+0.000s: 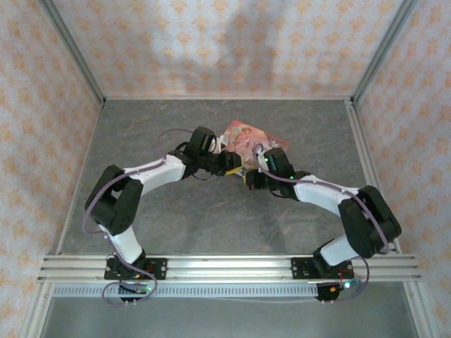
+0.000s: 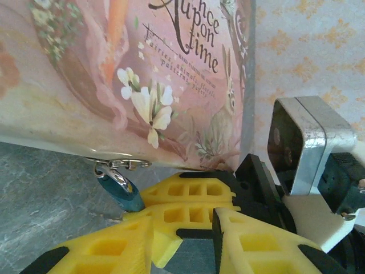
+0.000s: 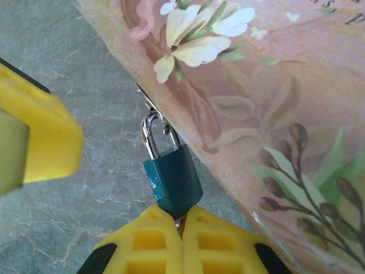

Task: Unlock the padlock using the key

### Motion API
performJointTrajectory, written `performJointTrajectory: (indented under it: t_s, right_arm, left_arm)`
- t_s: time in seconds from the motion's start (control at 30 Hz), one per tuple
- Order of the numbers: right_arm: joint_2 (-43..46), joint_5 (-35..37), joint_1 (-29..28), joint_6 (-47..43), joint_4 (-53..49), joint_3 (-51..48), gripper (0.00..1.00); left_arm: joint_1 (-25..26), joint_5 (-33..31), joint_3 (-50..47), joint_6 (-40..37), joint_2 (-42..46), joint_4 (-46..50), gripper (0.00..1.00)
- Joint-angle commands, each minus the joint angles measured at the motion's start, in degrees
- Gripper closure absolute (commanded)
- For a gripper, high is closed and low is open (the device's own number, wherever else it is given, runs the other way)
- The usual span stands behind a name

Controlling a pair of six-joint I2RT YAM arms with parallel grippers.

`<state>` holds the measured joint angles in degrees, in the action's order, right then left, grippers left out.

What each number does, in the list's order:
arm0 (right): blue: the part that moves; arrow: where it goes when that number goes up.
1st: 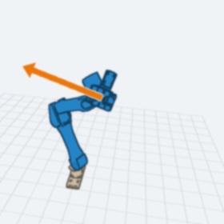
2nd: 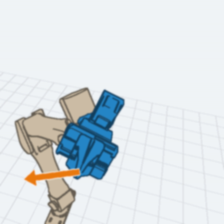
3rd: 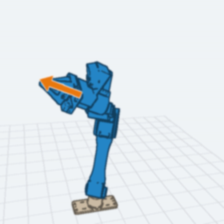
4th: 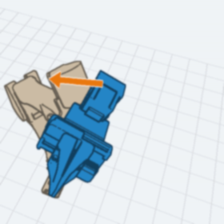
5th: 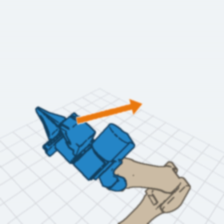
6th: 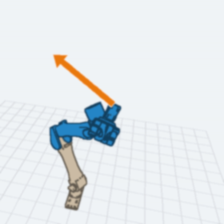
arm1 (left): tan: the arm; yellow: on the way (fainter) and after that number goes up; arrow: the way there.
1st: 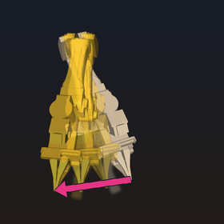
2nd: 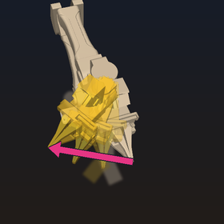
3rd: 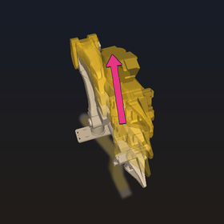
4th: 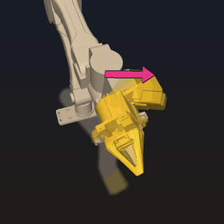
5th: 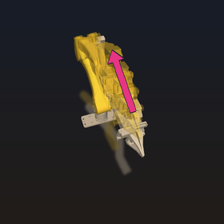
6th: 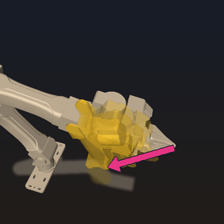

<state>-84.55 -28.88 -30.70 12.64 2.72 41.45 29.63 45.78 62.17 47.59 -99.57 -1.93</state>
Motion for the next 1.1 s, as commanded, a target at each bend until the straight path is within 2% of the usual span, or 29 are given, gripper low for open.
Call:
performJointTrajectory:
  t_s: [0.0, 0.1, 0.53, 0.8, 1.07]
  right_arm:
    - [-0.29, -0.96, 0.09, 0.59, 2.09, -0.82, 1.00]
    - [-0.08, -0.55, -0.26, -0.39, 1.11, -0.39, 1.00]
    - [-2.09, 8.68, -7.14, -6.79, -1.70, 1.52, 1.00]
    - [-3.40, 10.81, -9.15, -7.85, -1.68, 2.19, 1.00]
    - [-2.95, 10.65, -10.14, -8.67, -0.36, 1.45, 1.00]
  left_arm:
    - [0.22, -2.75, -0.26, -2.66, 1.07, 3.40, 0.68]
    - [0.17, -4.44, -0.35, -4.08, 1.35, 6.34, 0.68]
    - [3.26, -7.50, -1.60, -3.35, -1.36, 6.44, 0.62]
    - [4.80, -9.45, -3.94, -0.93, -4.44, 4.43, 0.69]
    - [5.18, -14.05, -4.43, -0.77, -5.21, 5.01, 0.69]
